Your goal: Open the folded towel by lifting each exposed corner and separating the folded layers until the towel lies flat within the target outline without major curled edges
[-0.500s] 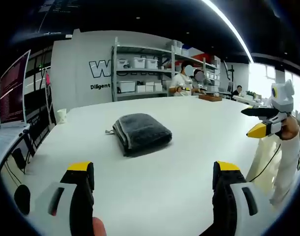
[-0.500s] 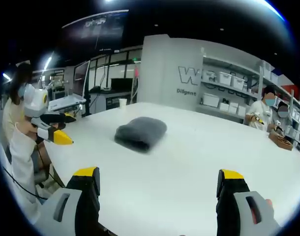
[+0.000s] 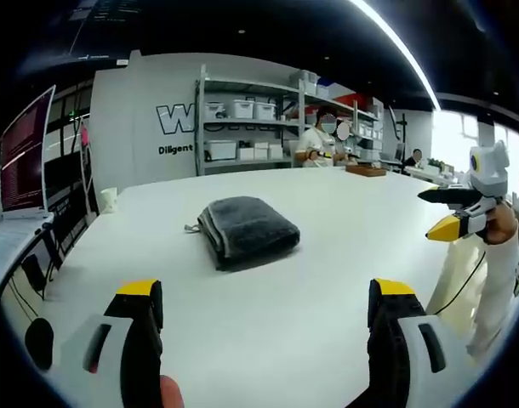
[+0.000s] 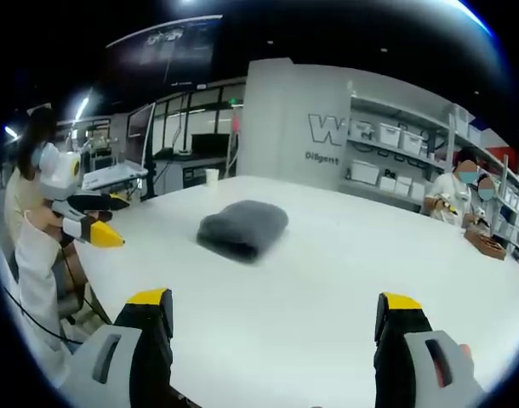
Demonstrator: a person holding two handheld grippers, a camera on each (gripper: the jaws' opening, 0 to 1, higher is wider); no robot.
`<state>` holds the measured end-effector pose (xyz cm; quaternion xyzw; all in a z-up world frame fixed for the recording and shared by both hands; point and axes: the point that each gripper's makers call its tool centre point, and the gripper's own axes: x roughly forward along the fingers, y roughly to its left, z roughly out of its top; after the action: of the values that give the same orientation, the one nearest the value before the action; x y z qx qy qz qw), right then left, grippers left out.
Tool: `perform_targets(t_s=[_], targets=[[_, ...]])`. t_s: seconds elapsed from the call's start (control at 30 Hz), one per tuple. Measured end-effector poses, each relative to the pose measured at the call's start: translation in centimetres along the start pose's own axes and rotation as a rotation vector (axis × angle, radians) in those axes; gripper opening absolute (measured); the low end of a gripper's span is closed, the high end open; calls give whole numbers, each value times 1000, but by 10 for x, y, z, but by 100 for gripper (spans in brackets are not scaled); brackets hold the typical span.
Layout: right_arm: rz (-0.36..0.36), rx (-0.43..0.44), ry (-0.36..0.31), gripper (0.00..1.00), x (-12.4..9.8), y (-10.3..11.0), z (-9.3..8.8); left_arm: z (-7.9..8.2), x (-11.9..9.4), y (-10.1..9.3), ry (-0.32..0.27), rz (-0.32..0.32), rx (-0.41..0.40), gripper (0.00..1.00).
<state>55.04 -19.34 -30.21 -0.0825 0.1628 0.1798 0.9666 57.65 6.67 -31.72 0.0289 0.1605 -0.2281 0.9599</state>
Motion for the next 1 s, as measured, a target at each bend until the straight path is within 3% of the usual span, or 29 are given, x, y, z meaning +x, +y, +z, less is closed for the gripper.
perform_targets(t_s=[0.27,0.47,0.63,0.87,1.0], targets=[[-2,-11,-2,99,5,2,1,-2,0,4,2,1,-4,100],[9,-44,-6,99,13,15,2,-4,-5,12,1,-7,-16,100],[64,-87,85,99,30,34,-15,-6,-8,23,1,7,-25,100],[104,-165,74,99,42,56,0,-14,-8,28,21,-3,-6,100],[96,-214,100,99,54,60,3,-17,-8,34,31,6,5,100]])
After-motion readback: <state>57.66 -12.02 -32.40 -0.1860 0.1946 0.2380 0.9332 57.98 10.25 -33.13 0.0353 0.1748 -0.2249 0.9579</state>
